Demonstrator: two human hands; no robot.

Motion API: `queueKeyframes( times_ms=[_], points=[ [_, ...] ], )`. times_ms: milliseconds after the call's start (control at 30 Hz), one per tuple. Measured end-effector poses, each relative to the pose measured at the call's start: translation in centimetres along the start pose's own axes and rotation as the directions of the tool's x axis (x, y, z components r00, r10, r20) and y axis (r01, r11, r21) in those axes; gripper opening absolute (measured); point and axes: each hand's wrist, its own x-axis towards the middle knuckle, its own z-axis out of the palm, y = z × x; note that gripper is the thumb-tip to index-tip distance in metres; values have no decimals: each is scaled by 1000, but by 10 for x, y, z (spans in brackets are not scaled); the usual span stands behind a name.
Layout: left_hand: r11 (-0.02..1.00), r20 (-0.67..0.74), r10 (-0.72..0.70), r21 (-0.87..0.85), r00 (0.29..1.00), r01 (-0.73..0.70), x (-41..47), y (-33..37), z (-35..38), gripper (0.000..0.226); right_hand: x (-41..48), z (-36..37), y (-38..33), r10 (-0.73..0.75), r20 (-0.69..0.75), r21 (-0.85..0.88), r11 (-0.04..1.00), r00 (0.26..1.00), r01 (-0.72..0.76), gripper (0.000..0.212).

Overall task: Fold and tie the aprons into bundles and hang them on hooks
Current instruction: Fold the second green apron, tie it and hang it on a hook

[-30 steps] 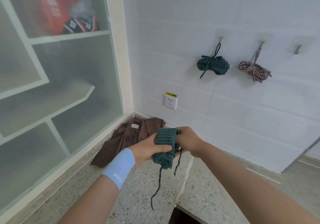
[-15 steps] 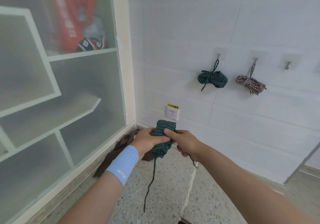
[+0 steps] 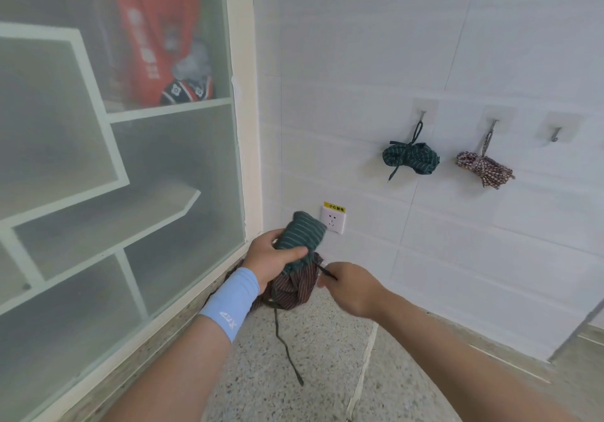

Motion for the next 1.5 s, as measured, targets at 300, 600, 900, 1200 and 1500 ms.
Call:
queueKeyframes(
  times_ms=[300, 600, 900, 1200, 1500],
  points=[
    [847, 97, 73, 520, 993, -113, 0, 0, -1, 33, -7, -25, -7, -357, 61, -600, 733, 932, 320, 21],
    [598, 438, -35, 729, 898, -333, -18, 8, 20, 50, 20, -40, -8, -618, -11, -653, 600, 786, 463, 11],
    [930, 370, -109, 365, 923, -36, -32, -16, 45, 76, 32, -35, -7, -454, -149, -297, 868, 879, 398, 12],
    [976, 140, -91, -186, 986, 116, -26, -28, 45, 34, 8, 10, 3, 337, -420, 650, 759, 843, 21, 64],
    [879, 275, -152, -402, 949, 257, -16, -14, 31, 44, -2, 34, 26, -238, 453, 757, 611, 859, -230, 23]
  ],
)
